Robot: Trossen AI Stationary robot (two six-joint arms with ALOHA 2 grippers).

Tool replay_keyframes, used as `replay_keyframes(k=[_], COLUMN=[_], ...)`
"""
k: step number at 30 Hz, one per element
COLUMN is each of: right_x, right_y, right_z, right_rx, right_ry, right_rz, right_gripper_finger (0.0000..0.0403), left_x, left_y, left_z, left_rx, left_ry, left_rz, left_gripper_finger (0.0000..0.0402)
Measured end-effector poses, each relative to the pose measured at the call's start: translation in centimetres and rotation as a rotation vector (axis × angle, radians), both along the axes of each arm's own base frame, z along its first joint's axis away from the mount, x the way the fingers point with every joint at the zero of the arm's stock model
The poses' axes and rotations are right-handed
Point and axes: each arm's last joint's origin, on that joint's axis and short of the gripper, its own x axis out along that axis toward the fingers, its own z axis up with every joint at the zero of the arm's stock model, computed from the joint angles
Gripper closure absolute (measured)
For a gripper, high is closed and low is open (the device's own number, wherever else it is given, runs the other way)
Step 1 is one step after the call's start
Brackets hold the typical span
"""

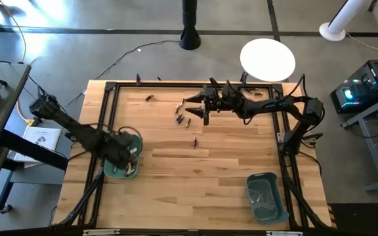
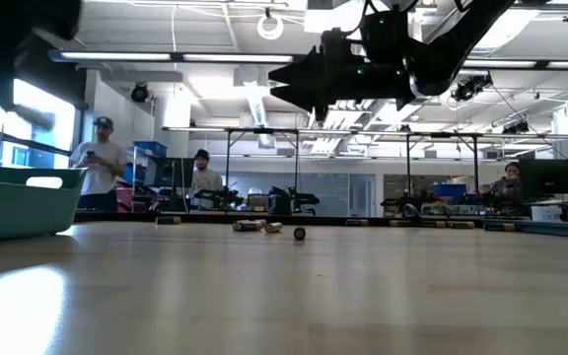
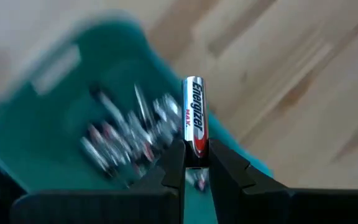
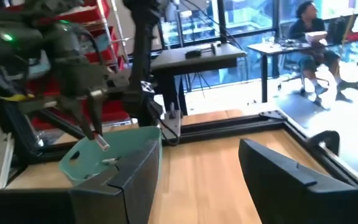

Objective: Sort batteries
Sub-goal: Put the silver battery into the green bin

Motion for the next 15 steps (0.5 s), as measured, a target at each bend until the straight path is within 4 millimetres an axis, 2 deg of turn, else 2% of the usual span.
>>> replay_keyframes(k=[6, 11, 15], right_x=[0.1, 0.1, 0.1], right_y=[0.4, 0.3, 0.4], right_z=[0.0, 0.0, -0.2], right_rx=[-0.021, -0.001, 0.016], right_ry=[-0.004, 0.002, 0.022], right_rz=[0.012, 0.011, 0.014], right_gripper_finger=[0.0187, 0.0187, 0.0187], left_x=[-1.0, -1.9, -2.2], left_y=[-1.0, -0.4, 0.0], left_z=[-3.4, -5.8, -6.8], left_rx=[-0.124, -0.142, -0.128], left_ry=[0.061, 0.15, 0.174], left_rz=[0.135, 0.255, 0.326], left_gripper_finger=[0.0368, 0.0368, 0.0357])
